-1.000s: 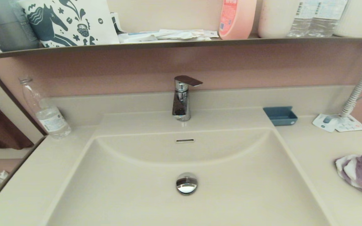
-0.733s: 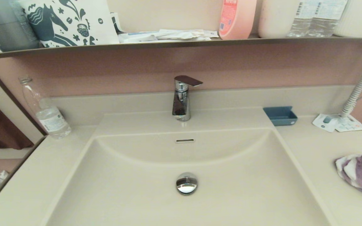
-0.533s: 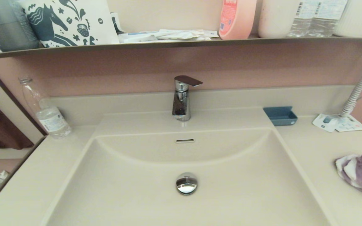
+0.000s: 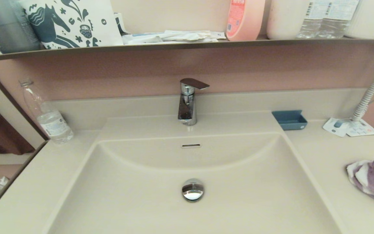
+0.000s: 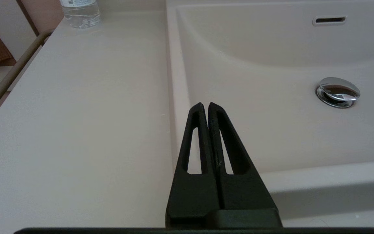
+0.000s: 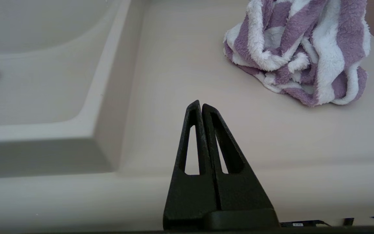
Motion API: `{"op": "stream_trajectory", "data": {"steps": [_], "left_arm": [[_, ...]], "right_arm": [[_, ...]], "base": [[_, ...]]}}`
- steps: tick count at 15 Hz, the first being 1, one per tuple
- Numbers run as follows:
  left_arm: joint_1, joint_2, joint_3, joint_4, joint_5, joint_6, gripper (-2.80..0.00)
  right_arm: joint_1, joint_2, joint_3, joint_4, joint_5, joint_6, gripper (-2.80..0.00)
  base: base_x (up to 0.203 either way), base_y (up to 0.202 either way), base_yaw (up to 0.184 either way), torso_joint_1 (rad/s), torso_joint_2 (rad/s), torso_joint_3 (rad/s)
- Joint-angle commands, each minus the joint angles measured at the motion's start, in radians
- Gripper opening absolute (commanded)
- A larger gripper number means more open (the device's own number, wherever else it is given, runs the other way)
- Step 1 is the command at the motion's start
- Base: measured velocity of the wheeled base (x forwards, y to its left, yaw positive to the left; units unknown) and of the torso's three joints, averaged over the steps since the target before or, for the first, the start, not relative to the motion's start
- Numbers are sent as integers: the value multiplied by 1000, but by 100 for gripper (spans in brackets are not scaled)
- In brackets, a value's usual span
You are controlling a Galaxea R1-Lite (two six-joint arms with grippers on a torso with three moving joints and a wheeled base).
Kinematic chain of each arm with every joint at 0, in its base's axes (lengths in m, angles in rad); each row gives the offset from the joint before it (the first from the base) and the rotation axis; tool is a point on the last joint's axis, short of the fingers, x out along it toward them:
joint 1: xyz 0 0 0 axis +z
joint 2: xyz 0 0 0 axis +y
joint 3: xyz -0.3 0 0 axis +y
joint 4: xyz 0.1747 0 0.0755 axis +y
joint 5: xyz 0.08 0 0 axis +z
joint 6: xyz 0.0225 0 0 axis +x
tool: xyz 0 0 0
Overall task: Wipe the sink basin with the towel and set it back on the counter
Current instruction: Turn on the faucet
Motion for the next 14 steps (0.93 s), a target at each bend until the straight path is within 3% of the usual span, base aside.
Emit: {"op": "stream_trajectory", "data": {"steps": [1,5,7,14], "left_arm": [[0,1,0,0,-1,1,-280],[0,1,-18,0,-6,9,-280],[0,19,-88,28,-20,9,-280],[-4,349,-295,54,-106,7,-280]], "right_arm": [[0,0,0,0,0,0,-280],[0,0,0,0,0,0,-280],[0,0,0,0,0,1,-280],[0,0,0,0,0,1,-280]], "base": [[0,0,0,0,0,0],[0,0,0,0,0,0],[0,0,0,0,0,0],[0,0,0,0,0,0]]}}
